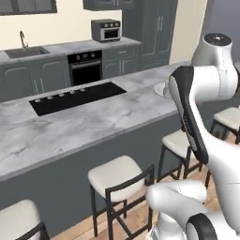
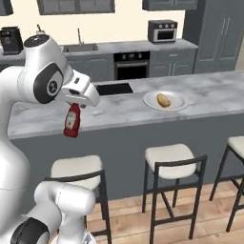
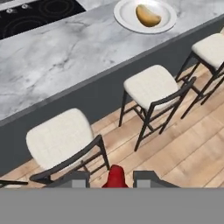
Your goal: Move the hot dog bun to the plate on the dining table and place the condiment next to that plate. Then navigate to the fridge and take the sausage and place it on the plate as well.
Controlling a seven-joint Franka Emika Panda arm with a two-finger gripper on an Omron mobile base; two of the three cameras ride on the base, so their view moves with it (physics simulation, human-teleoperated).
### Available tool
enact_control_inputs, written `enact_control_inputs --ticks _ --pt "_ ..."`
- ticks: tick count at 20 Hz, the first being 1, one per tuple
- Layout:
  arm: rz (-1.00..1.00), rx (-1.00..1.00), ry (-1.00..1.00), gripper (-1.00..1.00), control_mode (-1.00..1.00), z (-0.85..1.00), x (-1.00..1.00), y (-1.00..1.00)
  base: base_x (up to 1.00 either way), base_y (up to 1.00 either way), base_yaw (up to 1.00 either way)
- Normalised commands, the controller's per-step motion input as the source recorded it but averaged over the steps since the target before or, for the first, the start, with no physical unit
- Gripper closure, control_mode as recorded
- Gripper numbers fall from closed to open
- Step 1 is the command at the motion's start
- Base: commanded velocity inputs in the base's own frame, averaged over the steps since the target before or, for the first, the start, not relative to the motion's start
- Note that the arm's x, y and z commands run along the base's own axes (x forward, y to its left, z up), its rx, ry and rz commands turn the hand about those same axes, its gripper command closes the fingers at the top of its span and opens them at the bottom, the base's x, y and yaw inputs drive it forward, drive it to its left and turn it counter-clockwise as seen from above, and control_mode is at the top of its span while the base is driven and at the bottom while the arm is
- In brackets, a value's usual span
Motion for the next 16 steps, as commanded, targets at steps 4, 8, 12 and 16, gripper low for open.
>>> enact_control_inputs --ticks 4,8,12,16 --pt "0.0 0.0 0.0 1.0 1.0 0.0 0.0 0.0 0.84 -0.61 0.42" --pt "0.0 0.0 0.0 1.0 1.0 0.0 0.0 0.0 0.53 -0.79 0.36" --pt "0.0 0.0 0.0 1.0 1.0 0.0 0.0 0.0 0.0 -1.0 0.22" --pt "0.0 0.0 0.0 1.0 1.0 0.0 0.0 0.0 0.17 -1.0 0.17"
